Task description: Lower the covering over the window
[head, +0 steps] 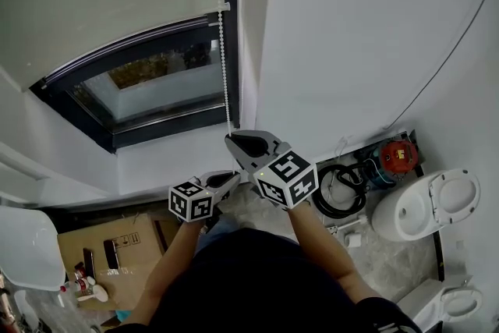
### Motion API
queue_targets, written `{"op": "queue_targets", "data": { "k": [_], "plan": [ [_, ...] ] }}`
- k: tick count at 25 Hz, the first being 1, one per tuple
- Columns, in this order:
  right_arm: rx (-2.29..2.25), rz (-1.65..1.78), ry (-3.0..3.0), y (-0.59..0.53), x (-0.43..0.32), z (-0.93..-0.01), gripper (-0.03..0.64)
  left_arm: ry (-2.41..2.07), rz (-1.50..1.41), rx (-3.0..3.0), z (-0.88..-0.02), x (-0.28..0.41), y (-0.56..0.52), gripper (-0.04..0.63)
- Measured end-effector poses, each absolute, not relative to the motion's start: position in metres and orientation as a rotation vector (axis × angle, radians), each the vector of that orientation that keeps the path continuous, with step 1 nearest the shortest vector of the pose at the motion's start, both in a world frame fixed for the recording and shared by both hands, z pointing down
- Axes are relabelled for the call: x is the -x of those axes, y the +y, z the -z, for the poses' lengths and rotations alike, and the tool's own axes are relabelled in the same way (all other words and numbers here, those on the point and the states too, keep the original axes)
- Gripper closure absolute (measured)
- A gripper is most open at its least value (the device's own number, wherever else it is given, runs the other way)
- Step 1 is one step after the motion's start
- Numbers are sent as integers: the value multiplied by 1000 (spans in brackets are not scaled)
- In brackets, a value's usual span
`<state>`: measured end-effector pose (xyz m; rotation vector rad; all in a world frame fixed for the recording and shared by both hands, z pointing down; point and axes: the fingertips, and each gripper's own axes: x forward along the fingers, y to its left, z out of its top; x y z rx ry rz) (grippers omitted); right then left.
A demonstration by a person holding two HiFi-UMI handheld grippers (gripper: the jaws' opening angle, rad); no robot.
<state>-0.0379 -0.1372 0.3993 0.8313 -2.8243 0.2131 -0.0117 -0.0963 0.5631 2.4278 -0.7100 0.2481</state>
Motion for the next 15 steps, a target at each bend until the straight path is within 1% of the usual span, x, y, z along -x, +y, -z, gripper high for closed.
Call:
{"op": "queue_targets", "data": {
  "k": [6,9,15],
  "plan": [
    [-805,-281,-2828,-139,38,-402,604,-727,-275,-2427,-564,16,-97,571],
    [-798,-231,-2728,-140,38,-421,604,-719,-356,-2419,-575,17,-94,570],
    [-800,-316,-2707,-139,36,-444,604,-694,-415,-2401,-589,16,-83,569]
  ]
}}
